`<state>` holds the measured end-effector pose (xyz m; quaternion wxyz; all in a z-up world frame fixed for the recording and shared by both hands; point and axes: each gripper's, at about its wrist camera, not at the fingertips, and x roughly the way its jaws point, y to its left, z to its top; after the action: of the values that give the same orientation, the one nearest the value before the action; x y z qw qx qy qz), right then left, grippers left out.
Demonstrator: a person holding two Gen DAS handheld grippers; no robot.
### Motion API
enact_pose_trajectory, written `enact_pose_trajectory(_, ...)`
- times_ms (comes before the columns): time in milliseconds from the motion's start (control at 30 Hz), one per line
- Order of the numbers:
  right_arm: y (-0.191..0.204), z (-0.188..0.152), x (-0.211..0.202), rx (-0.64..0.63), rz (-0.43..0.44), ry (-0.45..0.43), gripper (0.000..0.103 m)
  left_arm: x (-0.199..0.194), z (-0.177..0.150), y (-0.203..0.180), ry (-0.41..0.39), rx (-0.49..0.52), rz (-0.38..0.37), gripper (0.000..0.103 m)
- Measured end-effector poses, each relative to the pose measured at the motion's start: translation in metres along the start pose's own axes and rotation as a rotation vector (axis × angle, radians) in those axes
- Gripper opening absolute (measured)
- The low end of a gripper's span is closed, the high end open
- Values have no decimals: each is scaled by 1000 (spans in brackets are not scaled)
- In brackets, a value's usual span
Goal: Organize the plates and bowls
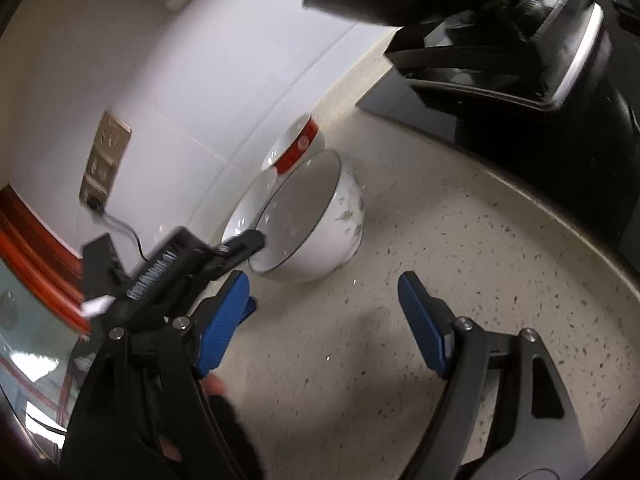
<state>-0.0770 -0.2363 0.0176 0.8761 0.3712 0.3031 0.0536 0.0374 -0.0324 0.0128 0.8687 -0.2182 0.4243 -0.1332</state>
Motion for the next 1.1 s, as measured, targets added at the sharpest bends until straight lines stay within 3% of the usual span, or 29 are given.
enact_pose_trajectory(167,16,41,-2,-114,-94,-39,82,-10,2,4,-60,59,12,90)
enact_pose_trajectory(333,41,76,43,-332,-241,145,82,-7,0,10,-2,13,-47,90)
enact_pose_trajectory(500,57,81,73,-529,-341,179,65,0,0,4,4,36,-50,90)
enact_pose_trajectory(567,51,80,81,-552,-328,175,59,4,-1,-2,-5,55,-42,90)
enact_pose_trajectory(667,27,74,95,-494,-318,252,50,7,-1,-6,-14,79,-23,90)
enact_pose_trajectory(800,23,75,89,-509,-302,229,49,10,1,-7,-18,99,-17,90)
enact_pose_trajectory(1000,15,75,93,-449,-276,270,49,14,3,-9,-19,108,-25,92)
enact_pose_trajectory(1033,16,75,93,-456,-274,263,45,14,4,-8,-21,104,-27,90)
enact_pose_trajectory(1067,18,74,91,-463,-263,254,30,14,4,-8,-22,105,-25,88)
enact_pose_trajectory(1100,20,73,89,-469,-241,251,25,13,2,-8,-16,113,-35,77)
